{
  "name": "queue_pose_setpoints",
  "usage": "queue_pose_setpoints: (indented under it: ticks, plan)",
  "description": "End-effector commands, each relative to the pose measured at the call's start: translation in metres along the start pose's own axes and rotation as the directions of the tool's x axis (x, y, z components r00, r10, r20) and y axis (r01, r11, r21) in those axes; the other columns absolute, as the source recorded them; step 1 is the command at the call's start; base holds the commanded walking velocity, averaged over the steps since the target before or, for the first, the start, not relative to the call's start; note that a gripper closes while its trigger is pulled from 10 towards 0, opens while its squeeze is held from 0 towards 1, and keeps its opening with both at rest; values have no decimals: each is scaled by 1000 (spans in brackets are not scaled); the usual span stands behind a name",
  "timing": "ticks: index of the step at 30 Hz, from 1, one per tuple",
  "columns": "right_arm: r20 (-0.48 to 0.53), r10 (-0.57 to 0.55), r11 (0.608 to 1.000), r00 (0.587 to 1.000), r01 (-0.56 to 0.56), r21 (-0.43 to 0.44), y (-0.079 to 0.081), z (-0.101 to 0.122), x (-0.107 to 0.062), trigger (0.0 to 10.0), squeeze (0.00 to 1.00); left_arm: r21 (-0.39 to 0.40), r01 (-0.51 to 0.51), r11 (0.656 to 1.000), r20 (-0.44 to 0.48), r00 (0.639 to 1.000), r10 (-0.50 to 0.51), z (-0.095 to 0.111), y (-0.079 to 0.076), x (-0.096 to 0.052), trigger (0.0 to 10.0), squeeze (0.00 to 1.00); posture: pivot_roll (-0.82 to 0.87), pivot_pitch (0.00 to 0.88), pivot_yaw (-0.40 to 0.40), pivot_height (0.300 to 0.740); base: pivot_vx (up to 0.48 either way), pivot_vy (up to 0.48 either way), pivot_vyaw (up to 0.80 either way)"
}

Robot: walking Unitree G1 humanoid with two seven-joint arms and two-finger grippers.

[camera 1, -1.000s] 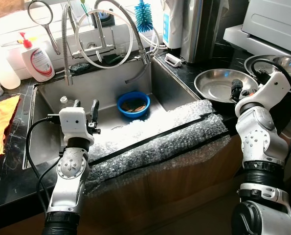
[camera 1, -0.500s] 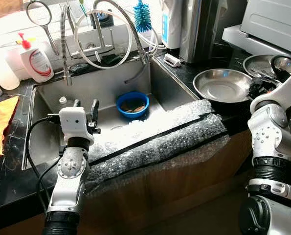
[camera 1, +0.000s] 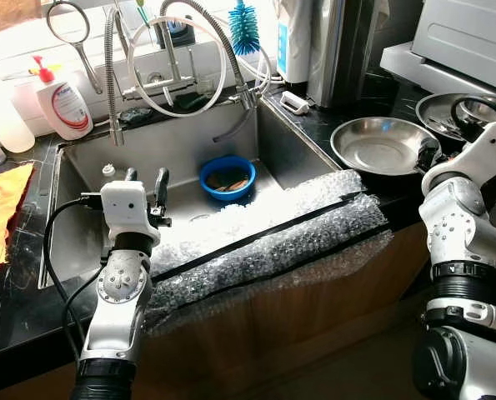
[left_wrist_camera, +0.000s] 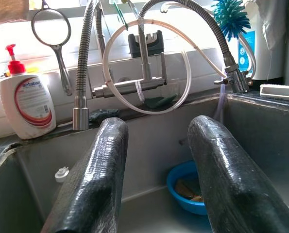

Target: Kitchen organization

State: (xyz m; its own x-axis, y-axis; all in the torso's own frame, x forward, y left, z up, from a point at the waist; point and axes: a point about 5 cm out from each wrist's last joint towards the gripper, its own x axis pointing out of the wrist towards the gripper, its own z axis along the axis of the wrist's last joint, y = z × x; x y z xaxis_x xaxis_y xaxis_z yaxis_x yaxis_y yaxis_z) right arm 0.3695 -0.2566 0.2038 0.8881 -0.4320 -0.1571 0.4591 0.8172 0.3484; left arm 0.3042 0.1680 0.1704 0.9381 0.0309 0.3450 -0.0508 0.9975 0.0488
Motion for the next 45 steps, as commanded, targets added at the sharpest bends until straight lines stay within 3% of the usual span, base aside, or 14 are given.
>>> queue_pose_setpoints:
  ticks: [1,21,22,23,45]
  plan:
    - [4,13,1000,1000,-13,2,6,5,1,10000,0,23,7,1000,5,1000,-7,2,0,3,10000,0,-181,0,106,740,0,0,0]
    - [-54,48,999,997,-47,19,19,-3,8,10000,0,19,-4,1000,3,1000,4,1,0,2,10000,0,-177,0,96,740,0,0,0]
    - [-54,49,999,997,-48,21,19,-4,8,4157,0,19,-3,1000,3,1000,3,1,0,2,10000,0,-177,0,96,740,0,0,0]
    - [-55,49,999,997,-48,22,19,-4,8,0,0,18,-3,1000,2,1000,3,1,0,2,10000,0,-177,0,96,740,0,0,0]
    - [-93,69,997,993,-66,30,28,-16,7,0,0,44,22,999,5,1000,-22,2,-3,3,10000,0,-168,0,98,740,0,0,0]
